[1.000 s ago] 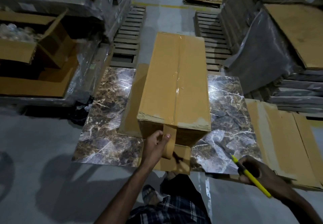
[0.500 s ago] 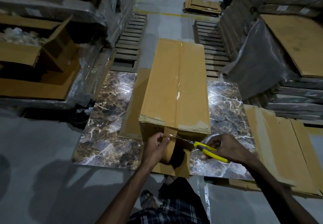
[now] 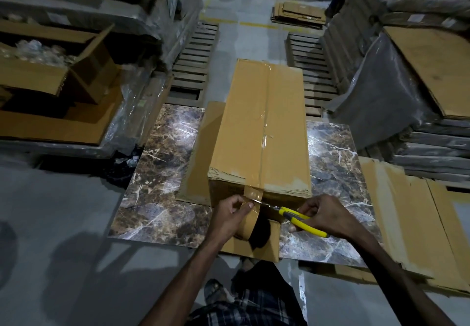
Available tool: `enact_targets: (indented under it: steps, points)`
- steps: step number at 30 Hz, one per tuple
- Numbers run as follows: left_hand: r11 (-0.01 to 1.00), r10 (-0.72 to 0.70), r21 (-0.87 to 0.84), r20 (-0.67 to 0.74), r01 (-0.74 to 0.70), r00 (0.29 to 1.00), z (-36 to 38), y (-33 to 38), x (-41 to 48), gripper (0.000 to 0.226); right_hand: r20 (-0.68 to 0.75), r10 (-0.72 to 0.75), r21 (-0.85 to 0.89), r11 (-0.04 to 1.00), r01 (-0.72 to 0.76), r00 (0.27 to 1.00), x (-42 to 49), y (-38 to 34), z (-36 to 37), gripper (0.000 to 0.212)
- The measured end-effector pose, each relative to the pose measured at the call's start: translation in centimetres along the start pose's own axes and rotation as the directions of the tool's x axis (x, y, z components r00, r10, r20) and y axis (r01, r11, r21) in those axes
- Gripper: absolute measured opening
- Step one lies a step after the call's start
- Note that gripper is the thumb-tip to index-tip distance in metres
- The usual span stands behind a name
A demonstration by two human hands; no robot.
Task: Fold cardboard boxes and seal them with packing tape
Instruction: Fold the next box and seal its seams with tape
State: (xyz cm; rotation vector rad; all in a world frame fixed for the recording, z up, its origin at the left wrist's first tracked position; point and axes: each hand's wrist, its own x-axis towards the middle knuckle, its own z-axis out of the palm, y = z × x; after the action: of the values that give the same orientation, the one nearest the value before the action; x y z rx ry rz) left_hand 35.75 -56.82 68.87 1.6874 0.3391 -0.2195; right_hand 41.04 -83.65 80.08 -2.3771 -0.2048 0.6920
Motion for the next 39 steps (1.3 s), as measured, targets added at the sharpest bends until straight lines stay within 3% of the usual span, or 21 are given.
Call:
enact_targets:
  steps: [5,9,12,15,17,24,26,30,32,34,36,39]
  points:
    - [0.999,-0.029,-0.031,0.029,0.03,0.999,-0.2,0.0,0.4,0.038,-0.009,-0.011,0.019,1.0,0.011,1.0,0.4,0.5,0.3,0.033]
    - [0.998,-0.054,-0.03,0.113,0.058,0.992,-0.8,0.0,0.9,0.043,0.026,0.013,0.019,1.0,-0.014,1.0,0.8,0.8,0.2,0.036]
    - [0.994,-0.1,-0.027,0.156,0.105,0.983,-1.4,1.0,0.8,0.033,0.047,0.021,0.037,0.999,-0.023,0.999,0.7,0.7,0.0,0.041]
    - [0.975,-0.17,0.181,0.22,0.131,0.961,-2.1,0.7,0.5,0.015,0.076,0.025,0.039,0.999,-0.028,0.997,0.8,0.6,-0.4,0.049]
    - [0.932,-0.198,0.346,0.242,0.106,0.95,-2.3,-0.9,-0.2,0.02,0.102,0.041,0.014,0.999,-0.042,0.994,1.0,0.6,-0.6,0.059]
    - [0.915,-0.247,0.365,0.176,0.17,0.953,-2.3,-4.6,-2.8,0.024,-0.036,-0.052,-0.257,0.965,0.041,0.998,0.6,0.9,0.5,0.072]
    - [0.9,-0.247,0.406,0.168,0.162,0.954,-2.1,-4.6,-3.2,0.024,-0.029,-0.082,-0.402,0.914,0.064,0.996,0.3,0.4,1.6,0.069]
    - [0.905,-0.24,0.391,0.144,0.168,0.96,-1.9,-4.6,-3.7,0.023,-0.001,-0.058,-0.481,0.875,0.051,0.998,0.4,0.2,3.6,0.066]
    - [0.9,-0.257,0.395,0.137,0.185,0.957,-1.8,-4.6,-3.8,0.023,0.019,-0.065,-0.646,0.76,0.062,0.998,0.8,0.2,4.7,0.061]
    - [0.902,-0.262,0.388,0.143,0.19,0.954,-1.6,-4.8,-3.9,0.024,0.067,-0.066,-0.771,0.63,0.094,0.996,0.8,0.8,6.8,0.074]
    - [0.899,-0.259,0.399,0.15,0.181,0.954,-1.5,-5.0,-3.9,0.023,0.041,-0.046,-0.784,0.617,0.061,0.998,0.9,2.3,8.6,0.073]
    - [0.912,-0.245,0.37,0.143,0.178,0.959,-1.5,-5.1,-4.2,0.025,0.026,0.017,-0.752,0.66,0.008,1.0,0.7,4.2,8.7,0.057]
